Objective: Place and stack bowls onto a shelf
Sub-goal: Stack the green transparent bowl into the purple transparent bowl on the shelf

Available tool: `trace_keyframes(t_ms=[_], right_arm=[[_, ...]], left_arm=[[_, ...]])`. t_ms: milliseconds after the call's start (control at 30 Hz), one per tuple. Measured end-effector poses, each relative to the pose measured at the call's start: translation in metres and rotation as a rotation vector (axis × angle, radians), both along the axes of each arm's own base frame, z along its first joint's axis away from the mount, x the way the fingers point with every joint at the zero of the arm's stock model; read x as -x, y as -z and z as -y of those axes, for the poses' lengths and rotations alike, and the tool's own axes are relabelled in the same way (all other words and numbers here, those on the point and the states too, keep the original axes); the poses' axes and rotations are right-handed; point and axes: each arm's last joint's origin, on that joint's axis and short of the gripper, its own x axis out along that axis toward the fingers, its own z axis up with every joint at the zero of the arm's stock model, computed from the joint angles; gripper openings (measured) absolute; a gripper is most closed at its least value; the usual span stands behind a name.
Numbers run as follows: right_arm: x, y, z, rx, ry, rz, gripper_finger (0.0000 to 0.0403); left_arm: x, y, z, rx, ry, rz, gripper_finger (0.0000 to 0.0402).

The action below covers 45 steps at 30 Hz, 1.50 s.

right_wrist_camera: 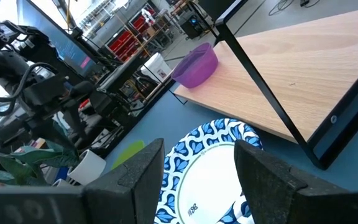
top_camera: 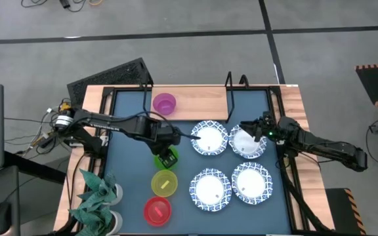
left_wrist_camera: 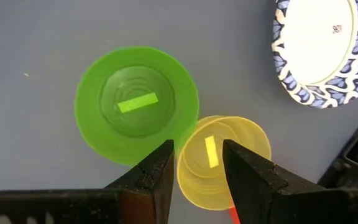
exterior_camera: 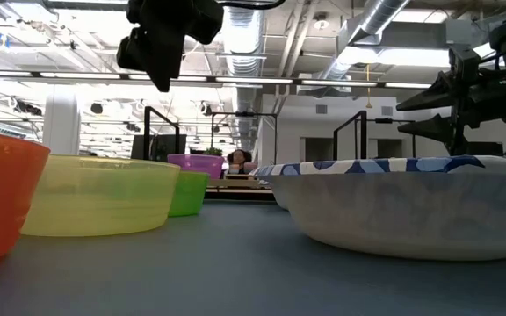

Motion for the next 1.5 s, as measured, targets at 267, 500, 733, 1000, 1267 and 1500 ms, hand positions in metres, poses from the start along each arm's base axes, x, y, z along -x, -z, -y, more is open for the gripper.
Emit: trace_keyframes(t_ms=[267, 500, 733, 1000, 1267, 1500], right_arm=[[0.000, 0.000, 0.000, 0.000, 0.000, 0.000, 0.0220], [0.000, 0.000, 0.000, 0.001, 0.000, 0.000, 0.0220], [0.000, 0.000, 0.000, 0.000, 0.000, 0.000, 0.0220], [0.000, 0.000, 0.000, 0.000, 0.000, 0.000, 0.0220], [0.000, 0.000, 0.000, 0.000, 0.000, 0.000, 0.0220], [0.000, 0.000, 0.000, 0.000, 0.000, 0.000, 0.0220]], left_arm=[[-0.003, -0.003, 0.001, 0.037, 0.009, 0.030, 0.0121], [-0.006, -0.016, 0.001, 0.026, 0.039, 0.076, 0.0121], [-0.006, -0.018, 0.004, -0.048, 0.112, 0.101, 0.0121], [-0.008, -0.019, 0.014, -0.128, 0.174, 0.142, 0.0150], [-0.002, 0.005, 0.024, -0.139, 0.213, 0.085, 0.0207], [0.005, 0.028, 0.023, -0.188, 0.177, 0.007, 0.0216]])
